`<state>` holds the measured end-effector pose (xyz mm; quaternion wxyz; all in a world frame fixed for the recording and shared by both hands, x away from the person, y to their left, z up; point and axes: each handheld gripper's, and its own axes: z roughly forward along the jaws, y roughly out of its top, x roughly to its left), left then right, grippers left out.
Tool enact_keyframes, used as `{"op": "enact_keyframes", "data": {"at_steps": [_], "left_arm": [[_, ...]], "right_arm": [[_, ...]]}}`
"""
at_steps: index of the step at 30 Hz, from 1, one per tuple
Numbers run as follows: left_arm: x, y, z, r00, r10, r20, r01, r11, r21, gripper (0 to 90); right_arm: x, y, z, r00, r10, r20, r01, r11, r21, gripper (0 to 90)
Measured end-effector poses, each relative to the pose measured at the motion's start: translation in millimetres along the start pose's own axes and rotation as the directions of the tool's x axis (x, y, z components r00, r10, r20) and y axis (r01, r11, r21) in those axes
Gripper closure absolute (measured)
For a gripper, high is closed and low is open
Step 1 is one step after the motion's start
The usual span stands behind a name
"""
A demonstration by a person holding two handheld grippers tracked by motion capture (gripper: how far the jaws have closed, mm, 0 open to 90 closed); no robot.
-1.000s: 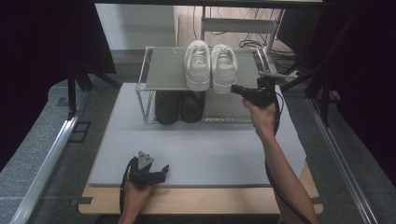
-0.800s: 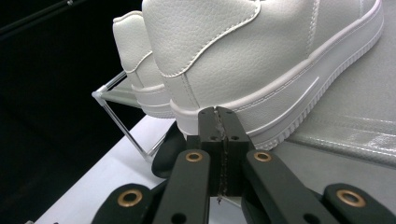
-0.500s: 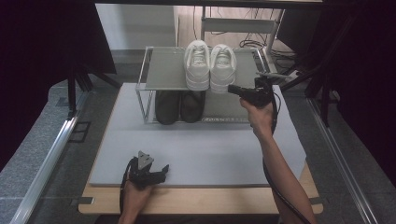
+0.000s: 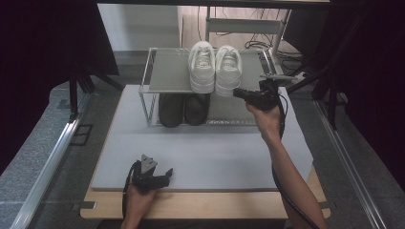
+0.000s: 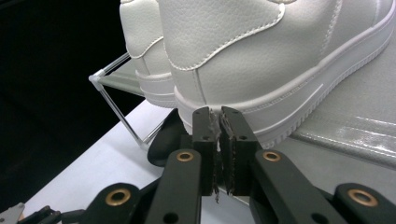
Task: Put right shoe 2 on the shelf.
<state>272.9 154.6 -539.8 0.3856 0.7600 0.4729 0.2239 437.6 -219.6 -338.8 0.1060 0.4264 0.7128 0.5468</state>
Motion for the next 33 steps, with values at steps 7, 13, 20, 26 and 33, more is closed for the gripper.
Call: {"op": "enact_keyframes", "data": {"at_steps": [7, 13, 20, 26, 33], "left_arm": [[0.0, 0.0, 0.0, 1.0000, 0.000, 0.000, 0.000, 1.0000, 0.000, 12.1], [0.0, 0.0, -0.1, 1.0000, 0.001, 0.000, -0.001, 1.0000, 0.001, 12.1], [0.1, 0.1, -0.4, 1.0000, 0.003, 0.000, -0.003, 1.0000, 0.004, 12.1], [0.0, 0.1, -0.3, 1.0000, 0.001, -0.001, -0.001, 1.0000, 0.002, 12.1], [0.1, 0.1, -0.4, 1.0000, 0.003, -0.001, -0.003, 1.0000, 0.004, 12.1]], "right_arm": [[6.6, -5.3, -3.3, 0.9960, -0.085, 0.030, 0.084, 0.996, 0.016, 68.7], [12.9, -13.5, -7.4, 0.9893, -0.138, 0.046, 0.138, 0.990, 0.018, 55.8], [16.2, -27.4, -13.2, 0.9833, -0.176, 0.047, 0.175, 0.984, 0.030, 45.8], [19.0, -36.8, -20.1, 0.9771, -0.206, 0.054, 0.204, 0.978, 0.036, 39.2], [19.6, -50.0, -26.6, 0.9700, -0.234, 0.065, 0.231, 0.972, 0.050, 31.9]]}}
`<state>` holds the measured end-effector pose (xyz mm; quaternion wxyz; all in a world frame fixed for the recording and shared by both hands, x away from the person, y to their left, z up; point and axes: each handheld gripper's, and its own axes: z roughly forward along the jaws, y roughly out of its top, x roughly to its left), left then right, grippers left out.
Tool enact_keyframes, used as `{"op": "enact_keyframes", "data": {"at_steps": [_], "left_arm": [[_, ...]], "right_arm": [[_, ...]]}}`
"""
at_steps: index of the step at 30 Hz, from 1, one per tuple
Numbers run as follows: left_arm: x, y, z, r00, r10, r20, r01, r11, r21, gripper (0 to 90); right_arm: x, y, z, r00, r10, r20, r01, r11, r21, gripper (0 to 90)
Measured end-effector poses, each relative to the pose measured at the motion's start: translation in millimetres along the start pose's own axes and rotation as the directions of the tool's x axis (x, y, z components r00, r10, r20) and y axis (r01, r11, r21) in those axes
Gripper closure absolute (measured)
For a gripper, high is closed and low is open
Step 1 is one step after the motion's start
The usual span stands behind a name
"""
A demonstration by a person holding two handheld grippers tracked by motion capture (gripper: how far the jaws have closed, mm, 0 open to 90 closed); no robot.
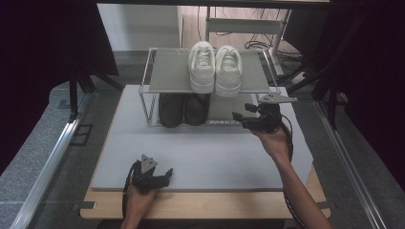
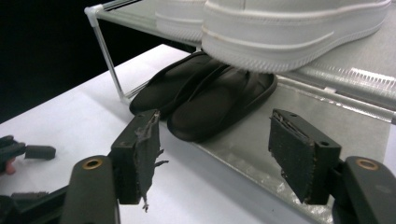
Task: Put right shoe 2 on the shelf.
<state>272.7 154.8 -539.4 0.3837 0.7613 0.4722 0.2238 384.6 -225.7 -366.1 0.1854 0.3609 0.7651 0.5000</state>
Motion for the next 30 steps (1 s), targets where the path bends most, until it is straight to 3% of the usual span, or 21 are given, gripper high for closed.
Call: {"op": "enact_keyframes", "data": {"at_steps": [19, 30], "left_arm": [[-0.1, -0.1, 0.1, 1.0000, -0.002, -0.001, 0.002, 1.0000, -0.002, 12.1], [0.2, 0.0, -0.2, 1.0000, 0.004, 0.000, -0.004, 1.0000, 0.003, 12.2]], "right_arm": [[4.7, -43.6, -14.4, 0.9988, -0.030, 0.039, 0.028, 0.998, 0.047, 14.6], [4.4, -66.9, -26.5, 0.9981, -0.033, 0.051, 0.028, 0.996, 0.082, 12.0]]}}
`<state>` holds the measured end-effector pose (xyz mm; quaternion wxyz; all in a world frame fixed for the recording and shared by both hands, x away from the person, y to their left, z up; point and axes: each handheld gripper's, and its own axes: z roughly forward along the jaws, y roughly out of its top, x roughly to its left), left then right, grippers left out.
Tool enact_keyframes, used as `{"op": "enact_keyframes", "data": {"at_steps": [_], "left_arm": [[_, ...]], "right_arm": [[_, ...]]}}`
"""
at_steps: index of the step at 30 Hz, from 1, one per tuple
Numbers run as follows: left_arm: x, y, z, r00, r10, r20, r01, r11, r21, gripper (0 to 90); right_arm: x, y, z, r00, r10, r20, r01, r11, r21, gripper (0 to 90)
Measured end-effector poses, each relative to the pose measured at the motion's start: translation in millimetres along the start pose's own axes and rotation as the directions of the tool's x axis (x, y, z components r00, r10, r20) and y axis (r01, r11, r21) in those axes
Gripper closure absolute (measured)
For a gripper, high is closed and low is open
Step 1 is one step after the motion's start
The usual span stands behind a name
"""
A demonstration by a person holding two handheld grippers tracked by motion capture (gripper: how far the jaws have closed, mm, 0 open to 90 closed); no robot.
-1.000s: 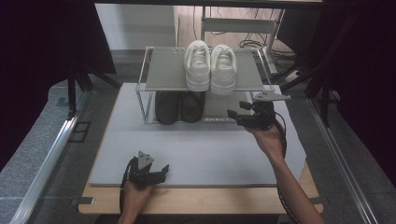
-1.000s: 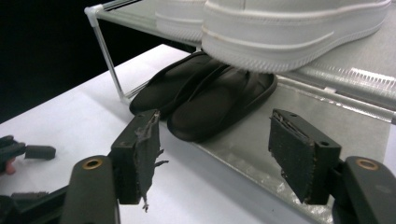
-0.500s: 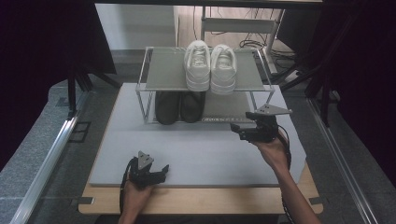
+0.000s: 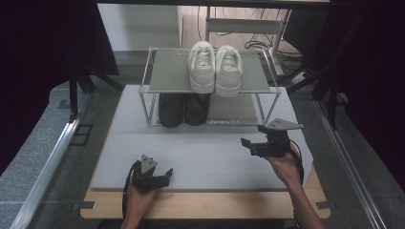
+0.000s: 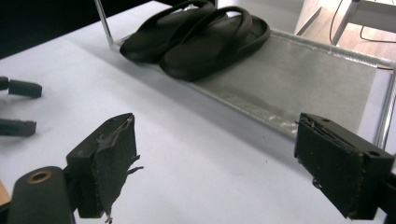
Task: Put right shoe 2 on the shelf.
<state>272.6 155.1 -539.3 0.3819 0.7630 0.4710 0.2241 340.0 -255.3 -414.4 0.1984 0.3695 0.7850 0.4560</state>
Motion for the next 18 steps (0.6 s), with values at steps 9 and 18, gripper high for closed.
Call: {"op": "enact_keyframes", "data": {"at_steps": [9, 18], "left_arm": [[-0.2, 0.0, 0.1, 1.0000, -0.002, 0.000, 0.002, 1.0000, -0.001, 12.2], [-0.6, -0.1, 0.2, 1.0000, -0.007, 0.000, 0.007, 1.0000, -0.003, 12.2]], "right_arm": [[-0.9, -19.7, -5.0, 0.9997, 0.009, 0.021, -0.010, 1.000, 0.025, 4.0], [-3.6, -39.3, -8.4, 0.9986, 0.011, 0.051, -0.014, 0.998, 0.059, 0.0]]}}
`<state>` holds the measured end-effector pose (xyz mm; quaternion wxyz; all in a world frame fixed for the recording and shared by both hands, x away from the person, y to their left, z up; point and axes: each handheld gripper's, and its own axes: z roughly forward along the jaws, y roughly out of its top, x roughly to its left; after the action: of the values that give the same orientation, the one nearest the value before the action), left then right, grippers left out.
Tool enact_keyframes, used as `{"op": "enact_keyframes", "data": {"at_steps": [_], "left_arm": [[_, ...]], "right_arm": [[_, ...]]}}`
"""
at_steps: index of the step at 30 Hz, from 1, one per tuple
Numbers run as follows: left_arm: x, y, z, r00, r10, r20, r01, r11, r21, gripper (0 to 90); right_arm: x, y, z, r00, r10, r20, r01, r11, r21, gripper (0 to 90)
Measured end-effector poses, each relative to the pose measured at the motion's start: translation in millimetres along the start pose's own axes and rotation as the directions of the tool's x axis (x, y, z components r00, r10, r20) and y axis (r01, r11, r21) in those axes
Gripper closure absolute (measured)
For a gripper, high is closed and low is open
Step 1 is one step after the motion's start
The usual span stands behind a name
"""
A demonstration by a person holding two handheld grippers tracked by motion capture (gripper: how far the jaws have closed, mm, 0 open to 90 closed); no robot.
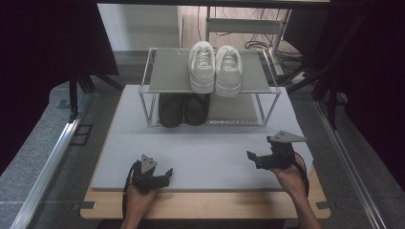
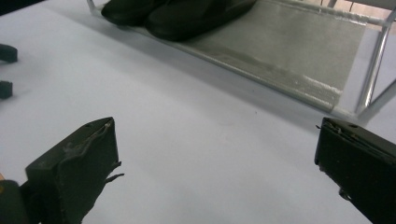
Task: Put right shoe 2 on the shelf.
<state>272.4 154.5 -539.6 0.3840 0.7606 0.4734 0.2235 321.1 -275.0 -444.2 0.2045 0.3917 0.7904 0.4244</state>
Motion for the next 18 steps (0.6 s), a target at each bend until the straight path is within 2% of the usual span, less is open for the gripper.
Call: {"op": "enact_keyframes", "data": {"at_steps": [18], "left_arm": [[-0.1, 0.0, -0.1, 1.0000, 0.000, -0.001, 0.000, 1.0000, 0.002, 12.2]], "right_arm": [[-2.8, -38.4, -0.4, 0.9984, 0.017, 0.054, -0.020, 0.999, 0.040, 0.0]]}}
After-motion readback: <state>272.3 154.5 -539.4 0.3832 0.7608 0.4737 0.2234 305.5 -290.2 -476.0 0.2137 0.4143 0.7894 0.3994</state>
